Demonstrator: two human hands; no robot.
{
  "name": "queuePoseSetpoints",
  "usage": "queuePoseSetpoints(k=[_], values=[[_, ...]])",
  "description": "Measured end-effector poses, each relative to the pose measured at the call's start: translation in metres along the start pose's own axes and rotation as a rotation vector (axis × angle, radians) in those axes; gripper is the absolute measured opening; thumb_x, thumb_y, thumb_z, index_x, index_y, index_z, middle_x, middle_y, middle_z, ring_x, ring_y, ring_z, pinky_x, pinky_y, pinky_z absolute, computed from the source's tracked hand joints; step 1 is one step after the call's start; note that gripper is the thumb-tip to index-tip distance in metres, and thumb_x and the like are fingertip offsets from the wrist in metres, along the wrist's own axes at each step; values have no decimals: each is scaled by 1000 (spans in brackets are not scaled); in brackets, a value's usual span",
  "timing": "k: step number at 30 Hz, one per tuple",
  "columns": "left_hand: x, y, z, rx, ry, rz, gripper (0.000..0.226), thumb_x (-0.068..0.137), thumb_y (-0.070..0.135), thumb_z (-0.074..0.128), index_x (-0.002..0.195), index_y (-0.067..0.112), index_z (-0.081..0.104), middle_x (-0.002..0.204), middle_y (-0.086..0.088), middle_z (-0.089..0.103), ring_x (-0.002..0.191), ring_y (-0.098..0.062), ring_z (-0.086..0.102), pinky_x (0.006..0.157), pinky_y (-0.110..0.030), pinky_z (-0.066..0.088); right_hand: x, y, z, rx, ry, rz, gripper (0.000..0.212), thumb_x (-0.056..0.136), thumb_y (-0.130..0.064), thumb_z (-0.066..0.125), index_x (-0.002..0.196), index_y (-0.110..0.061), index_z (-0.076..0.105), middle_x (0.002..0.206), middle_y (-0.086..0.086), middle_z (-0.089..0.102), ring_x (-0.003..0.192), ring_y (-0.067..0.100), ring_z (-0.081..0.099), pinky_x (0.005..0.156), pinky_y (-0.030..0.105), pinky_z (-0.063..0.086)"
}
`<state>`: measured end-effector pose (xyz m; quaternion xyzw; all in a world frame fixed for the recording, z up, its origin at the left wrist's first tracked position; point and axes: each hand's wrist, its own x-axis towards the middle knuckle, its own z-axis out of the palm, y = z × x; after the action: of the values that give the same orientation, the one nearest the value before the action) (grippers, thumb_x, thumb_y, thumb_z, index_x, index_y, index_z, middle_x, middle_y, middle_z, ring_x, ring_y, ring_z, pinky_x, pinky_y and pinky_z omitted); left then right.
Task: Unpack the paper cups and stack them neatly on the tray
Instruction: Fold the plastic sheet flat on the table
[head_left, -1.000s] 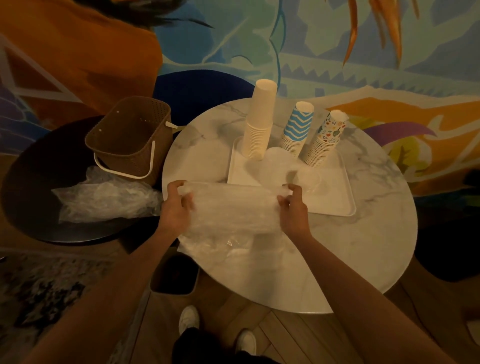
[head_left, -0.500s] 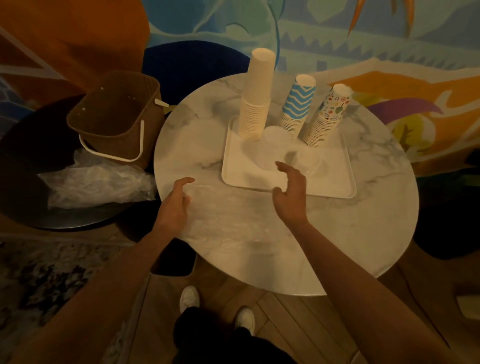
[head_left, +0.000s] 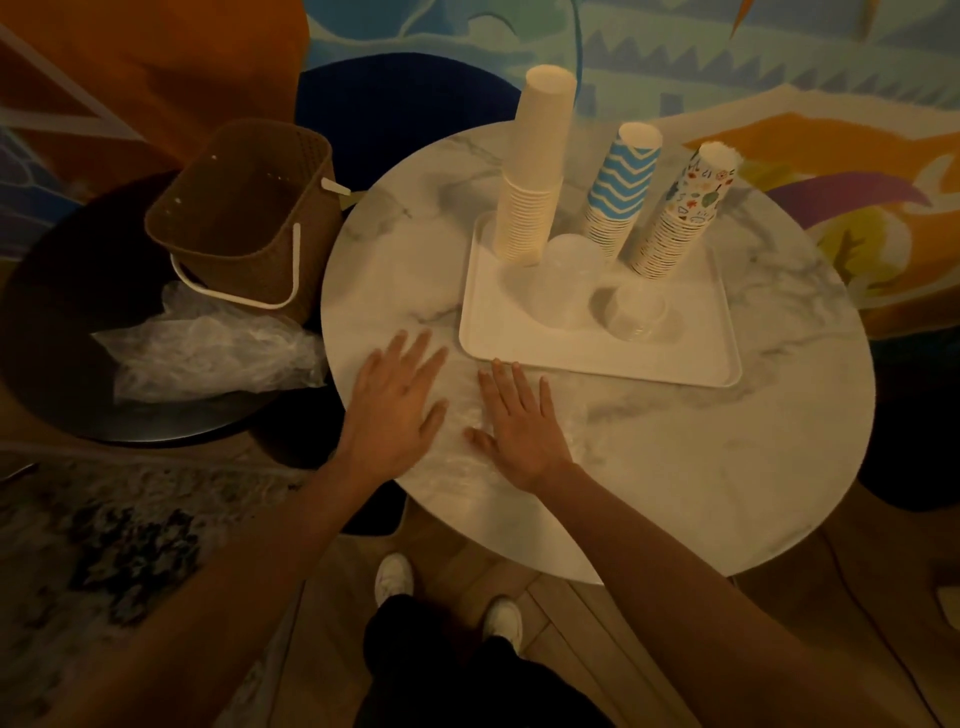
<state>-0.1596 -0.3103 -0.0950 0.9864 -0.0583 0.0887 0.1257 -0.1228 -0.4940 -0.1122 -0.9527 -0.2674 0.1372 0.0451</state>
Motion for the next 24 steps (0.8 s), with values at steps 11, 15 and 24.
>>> queuePoseSetpoints(k=[11,15,24], values=[[-15,-3,51,61,-327,-42,78,88,65,-1,151,20,7,159,-1,9,146,-18,8,116,-45,1,-3,12,22,77,51,11,81,79,-68,-1,142,-20,-16,159,5,-7,142,16,-18,114,41,-17],[-16,-3,53,22,-319,-102,79,85,65,1,151,21,0,159,3,3,146,-12,2,116,-44,-2,-3,15,26,118,41,14,81,79,-69,2,141,-21,-18,159,2,-10,138,11,-24,114,38,-20],[-14,-8,47,-118,-322,-86,94,76,79,-1,151,23,11,158,5,11,146,-11,3,115,-44,-9,-2,15,20,197,77,-11,88,80,-75,11,151,-21,6,160,1,7,146,14,-5,117,39,-9]])
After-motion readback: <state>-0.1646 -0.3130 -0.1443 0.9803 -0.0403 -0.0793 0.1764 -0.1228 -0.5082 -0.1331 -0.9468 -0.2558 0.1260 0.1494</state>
